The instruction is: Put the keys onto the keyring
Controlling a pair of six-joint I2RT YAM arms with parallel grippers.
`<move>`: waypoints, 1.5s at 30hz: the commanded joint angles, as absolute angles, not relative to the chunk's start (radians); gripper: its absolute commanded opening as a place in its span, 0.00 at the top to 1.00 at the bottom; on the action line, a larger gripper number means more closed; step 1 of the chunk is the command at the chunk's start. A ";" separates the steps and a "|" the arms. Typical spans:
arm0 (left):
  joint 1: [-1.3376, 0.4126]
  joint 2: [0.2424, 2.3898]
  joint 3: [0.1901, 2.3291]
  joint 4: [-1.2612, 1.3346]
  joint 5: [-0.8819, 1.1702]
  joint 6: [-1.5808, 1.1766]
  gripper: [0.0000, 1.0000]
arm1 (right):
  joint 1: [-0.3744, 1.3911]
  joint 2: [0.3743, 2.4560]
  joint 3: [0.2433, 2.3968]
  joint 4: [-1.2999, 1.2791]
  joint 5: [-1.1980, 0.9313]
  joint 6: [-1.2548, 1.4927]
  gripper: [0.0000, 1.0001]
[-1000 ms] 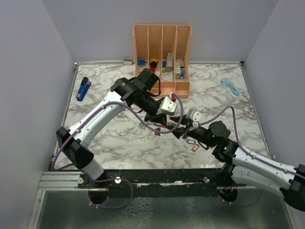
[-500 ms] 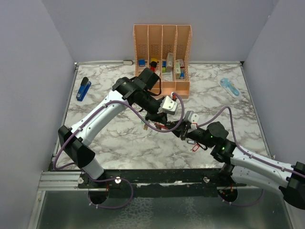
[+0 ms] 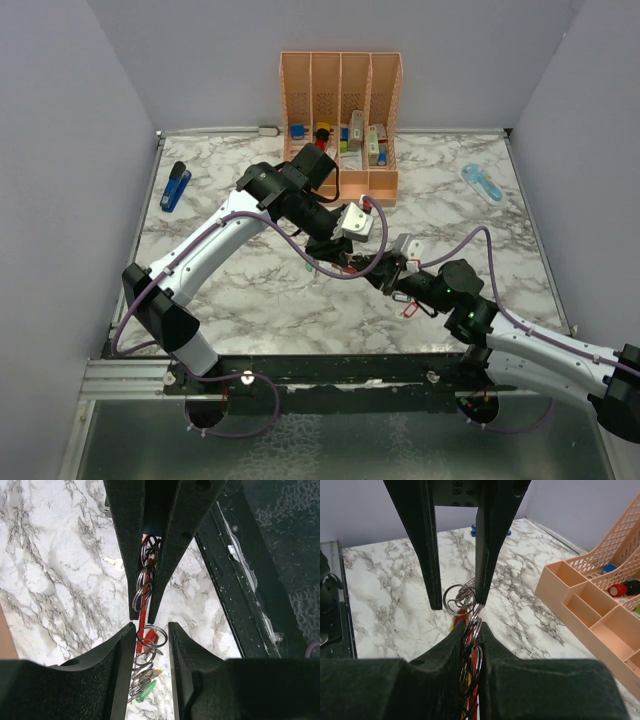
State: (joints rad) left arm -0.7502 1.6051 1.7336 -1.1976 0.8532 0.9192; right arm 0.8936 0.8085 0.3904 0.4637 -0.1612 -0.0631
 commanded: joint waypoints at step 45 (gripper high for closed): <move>-0.761 1.592 1.734 -1.129 0.746 0.894 0.63 | 0.887 0.787 0.428 0.528 -0.049 0.054 0.94</move>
State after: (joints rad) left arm -0.7525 1.6081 1.7504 -1.1839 0.7879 0.9333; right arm 0.8898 0.8005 0.3767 0.4732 -0.0826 0.0368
